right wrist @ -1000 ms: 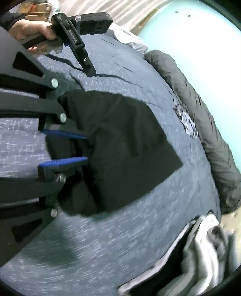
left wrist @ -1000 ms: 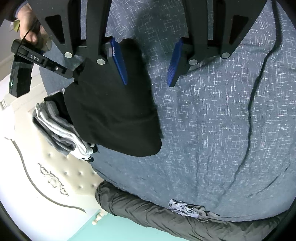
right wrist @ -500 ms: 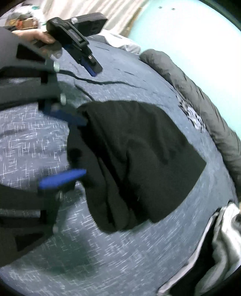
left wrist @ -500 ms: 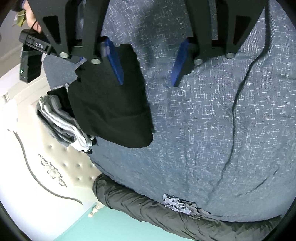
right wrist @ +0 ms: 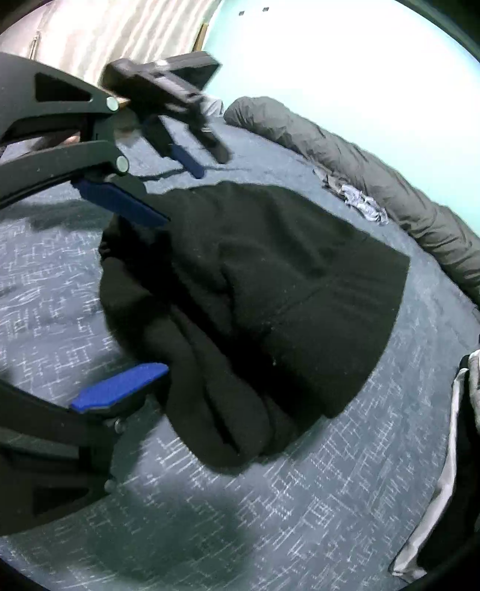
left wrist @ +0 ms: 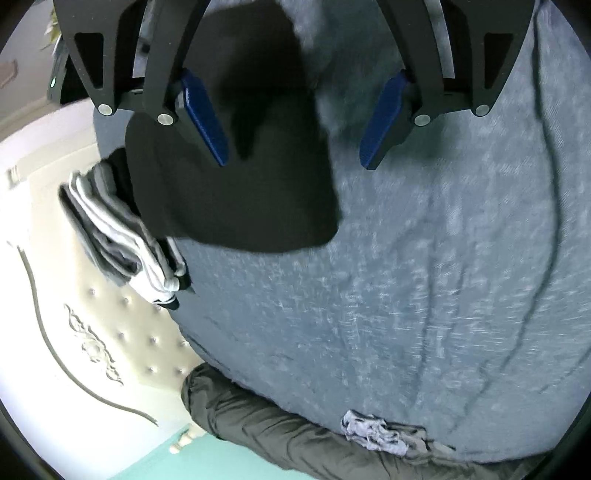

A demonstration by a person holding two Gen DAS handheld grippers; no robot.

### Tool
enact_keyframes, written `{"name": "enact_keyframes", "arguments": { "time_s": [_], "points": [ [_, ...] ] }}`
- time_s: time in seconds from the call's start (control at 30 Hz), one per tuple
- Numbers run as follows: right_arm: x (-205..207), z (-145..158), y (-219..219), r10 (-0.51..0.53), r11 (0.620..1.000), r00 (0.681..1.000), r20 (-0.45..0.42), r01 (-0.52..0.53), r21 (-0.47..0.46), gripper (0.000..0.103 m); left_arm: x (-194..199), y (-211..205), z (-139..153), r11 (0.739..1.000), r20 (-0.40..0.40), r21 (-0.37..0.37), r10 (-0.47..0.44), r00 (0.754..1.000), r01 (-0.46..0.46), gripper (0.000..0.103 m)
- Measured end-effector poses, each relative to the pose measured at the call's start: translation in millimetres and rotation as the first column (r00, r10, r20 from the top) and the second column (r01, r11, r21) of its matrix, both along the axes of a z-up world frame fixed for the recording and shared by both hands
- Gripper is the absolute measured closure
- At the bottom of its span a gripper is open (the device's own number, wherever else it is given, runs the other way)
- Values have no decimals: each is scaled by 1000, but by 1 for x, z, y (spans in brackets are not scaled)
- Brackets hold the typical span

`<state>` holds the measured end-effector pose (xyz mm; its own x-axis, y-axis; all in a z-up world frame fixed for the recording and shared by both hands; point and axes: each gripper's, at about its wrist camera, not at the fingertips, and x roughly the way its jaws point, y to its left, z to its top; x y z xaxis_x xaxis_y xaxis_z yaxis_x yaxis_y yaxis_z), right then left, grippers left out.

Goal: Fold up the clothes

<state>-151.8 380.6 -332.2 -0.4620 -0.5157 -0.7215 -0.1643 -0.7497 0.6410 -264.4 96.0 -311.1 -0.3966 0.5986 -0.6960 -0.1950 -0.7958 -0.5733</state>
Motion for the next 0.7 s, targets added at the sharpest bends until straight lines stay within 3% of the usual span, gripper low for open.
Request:
{"name": "enact_keyframes", "arguments": {
  "time_s": [0.23,0.4,0.47,0.53,0.7],
  "points": [
    [-15,-13,-1,-6,1000,1000,30,7,-23,22,-43,27,-17,999,38,-6,-39,999,40,25],
    [-22,-18,-1,18,999,1000,18,-17,-38,21,-55,33,-34,998,59,49,-48,997,45,27],
    [-23,-18,-2,35,999,999,7,-35,-29,21,-56,35,-39,996,63,80,-52,997,47,57],
    [-27,-18,-4,49,999,999,-5,-49,-22,24,-55,38,-40,995,53,86,-62,997,57,67],
    [-33,-13,-3,63,998,997,-41,-63,-9,48,-47,35,-29,993,8,91,-73,997,72,78]
  ]
}}
